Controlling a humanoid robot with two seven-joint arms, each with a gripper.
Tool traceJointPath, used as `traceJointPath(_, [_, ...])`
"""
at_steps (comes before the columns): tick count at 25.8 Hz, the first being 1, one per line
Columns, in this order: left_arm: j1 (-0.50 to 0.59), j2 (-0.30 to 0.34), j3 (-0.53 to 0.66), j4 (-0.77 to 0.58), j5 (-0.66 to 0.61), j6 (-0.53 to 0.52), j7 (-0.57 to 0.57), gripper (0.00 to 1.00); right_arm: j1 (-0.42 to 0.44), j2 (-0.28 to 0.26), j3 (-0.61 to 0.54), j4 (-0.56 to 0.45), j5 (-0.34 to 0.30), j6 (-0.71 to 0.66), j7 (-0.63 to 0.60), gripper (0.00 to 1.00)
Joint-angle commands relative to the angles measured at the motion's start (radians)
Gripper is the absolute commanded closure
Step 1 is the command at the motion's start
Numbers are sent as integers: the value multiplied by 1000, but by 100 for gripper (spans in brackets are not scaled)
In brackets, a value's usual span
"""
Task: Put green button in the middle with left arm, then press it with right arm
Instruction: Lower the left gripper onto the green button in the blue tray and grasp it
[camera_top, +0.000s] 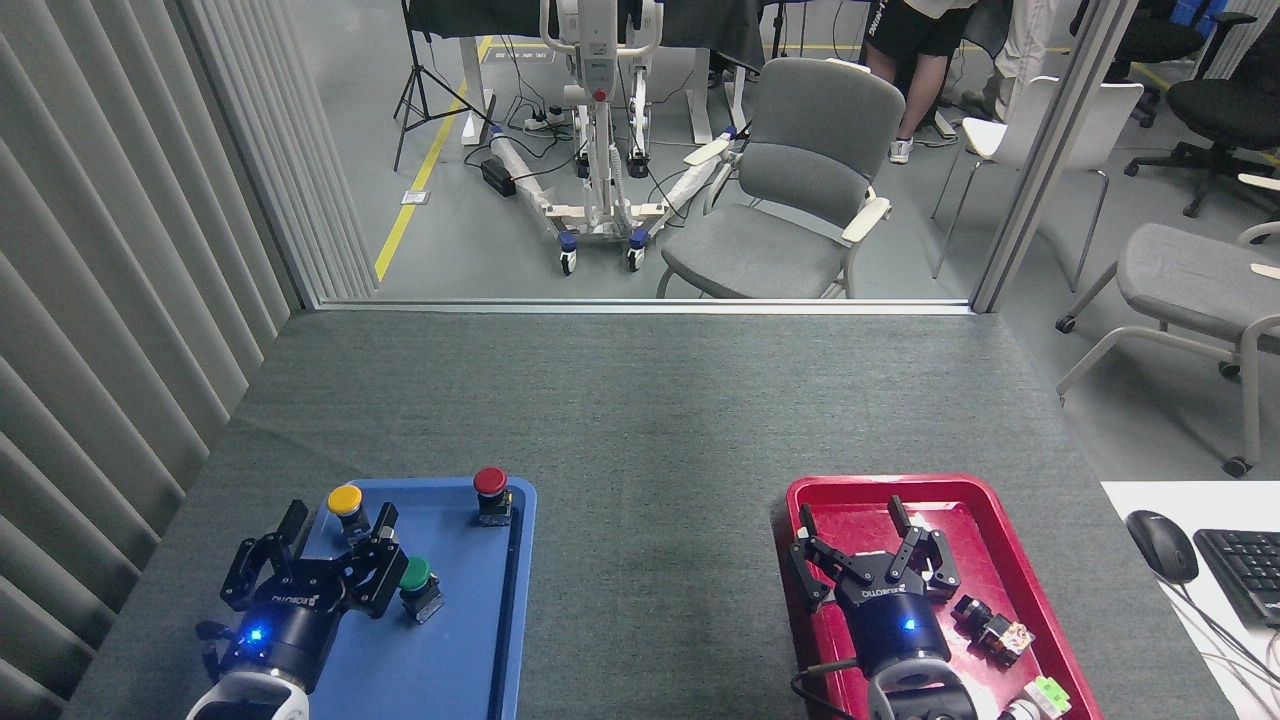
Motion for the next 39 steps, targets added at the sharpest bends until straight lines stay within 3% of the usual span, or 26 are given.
traceJointPath(1, [2, 19, 0, 7, 8, 10, 1, 0, 11, 10, -5, -1, 27, 2, 4, 0])
traceJointPath(7, [13, 23, -8, 16, 8, -30, -93, 0, 45, 5, -34, -27, 27, -19, -1, 0])
traceJointPath(19, [0, 40, -8, 54, -9, -36, -20, 1, 85, 2, -72, -61, 32, -44, -4, 0])
traceJointPath(22, [-1, 49, -11, 56, -9, -43, -10, 1, 86, 20, -77, -87, 69, -45, -2, 0])
traceJointPath(25, [2, 65, -43, 73, -13, -128, -5, 1, 86, 33, -74, -89, 84, -42, 2, 0])
traceJointPath(30, [23, 68, -130, 93, -177, -152, 81, 1, 94, 28, -77, -89, 84, -42, 5, 0])
traceJointPath(39, [-29, 69, -144, 272, -199, -160, 88, 1, 95, 26, -77, -89, 84, -41, 4, 0])
